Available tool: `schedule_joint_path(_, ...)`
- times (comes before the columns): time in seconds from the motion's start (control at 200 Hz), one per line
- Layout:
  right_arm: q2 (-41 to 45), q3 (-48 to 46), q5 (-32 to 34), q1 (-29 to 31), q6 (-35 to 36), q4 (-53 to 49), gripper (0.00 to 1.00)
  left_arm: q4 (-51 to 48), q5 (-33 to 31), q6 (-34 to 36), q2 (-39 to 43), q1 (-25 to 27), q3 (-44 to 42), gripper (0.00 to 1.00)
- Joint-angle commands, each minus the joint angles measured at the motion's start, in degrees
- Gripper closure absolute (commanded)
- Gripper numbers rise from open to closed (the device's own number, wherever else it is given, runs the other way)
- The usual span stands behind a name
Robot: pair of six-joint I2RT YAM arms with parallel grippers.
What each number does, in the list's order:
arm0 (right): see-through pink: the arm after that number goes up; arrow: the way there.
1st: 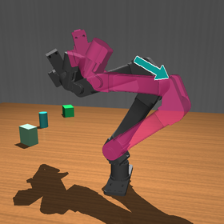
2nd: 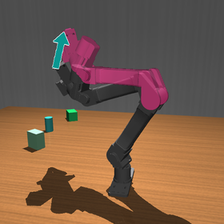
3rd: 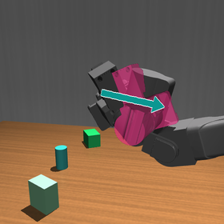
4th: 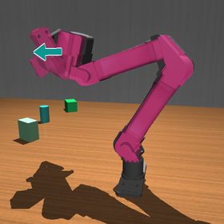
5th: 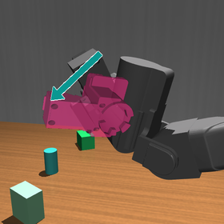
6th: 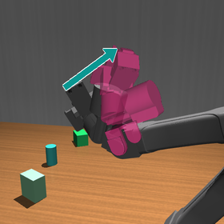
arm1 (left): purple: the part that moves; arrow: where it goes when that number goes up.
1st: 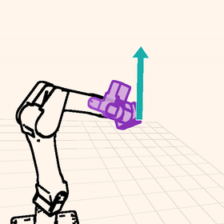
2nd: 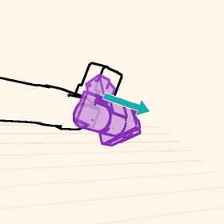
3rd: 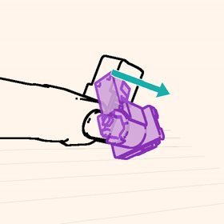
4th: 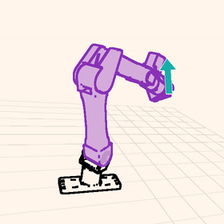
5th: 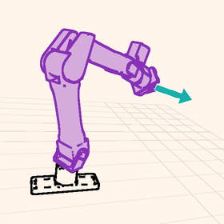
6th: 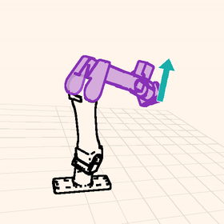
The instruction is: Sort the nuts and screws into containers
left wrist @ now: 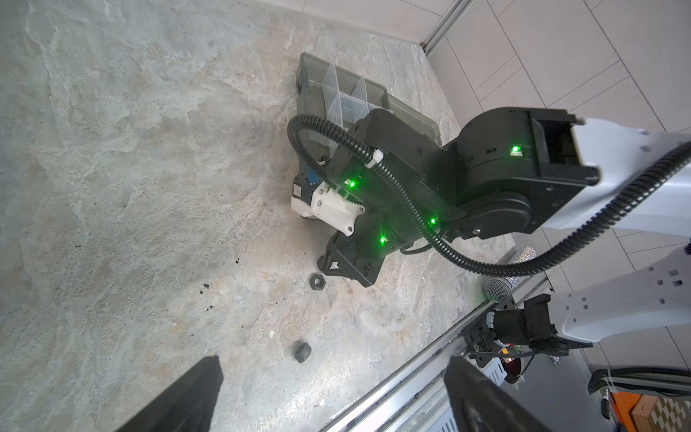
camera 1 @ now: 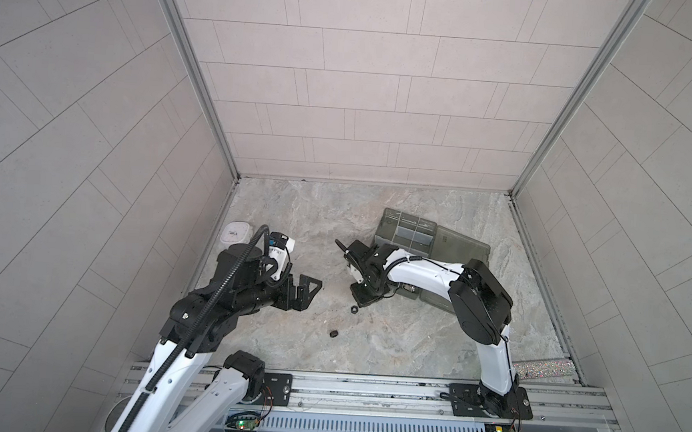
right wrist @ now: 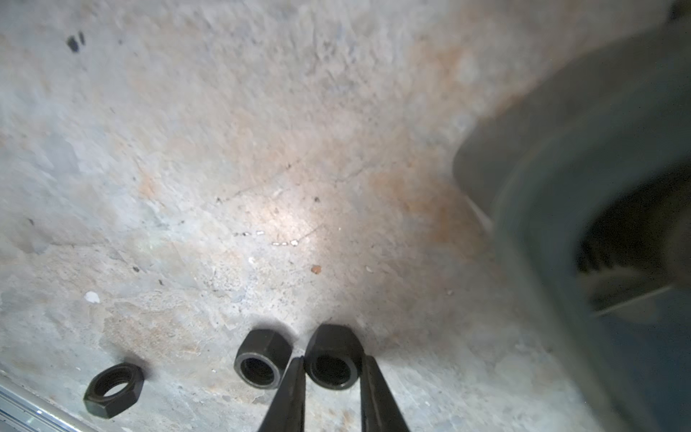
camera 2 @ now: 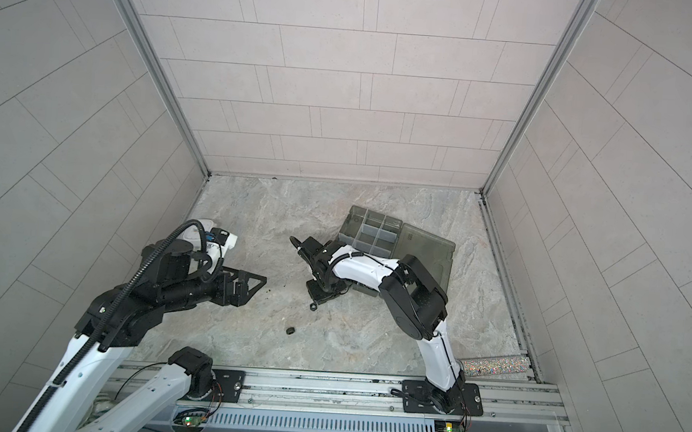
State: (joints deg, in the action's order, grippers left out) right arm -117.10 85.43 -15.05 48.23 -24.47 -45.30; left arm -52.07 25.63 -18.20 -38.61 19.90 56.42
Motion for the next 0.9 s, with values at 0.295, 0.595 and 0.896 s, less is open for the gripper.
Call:
schedule_joint_path(0.295,1.2,3.3,1.6,0.3,-0.2,-3.9,0.85,-8.7,-3.5,-0.8,-1.0,0.3,0.4,0.00)
schedule_joint_path(0.595,3.6,7.8,2.4,0.1,0.8,-8.1,0.85,-8.8,-3.8,-0.8,-2.4,0.3,0.8,0.00)
schedule_joint_path(0.896,2.5,8.9,-0.1,-0.2,2.2,-8.9,0.80,-8.6,-3.7,-0.3,-2.6,0.2,0.5,0.00)
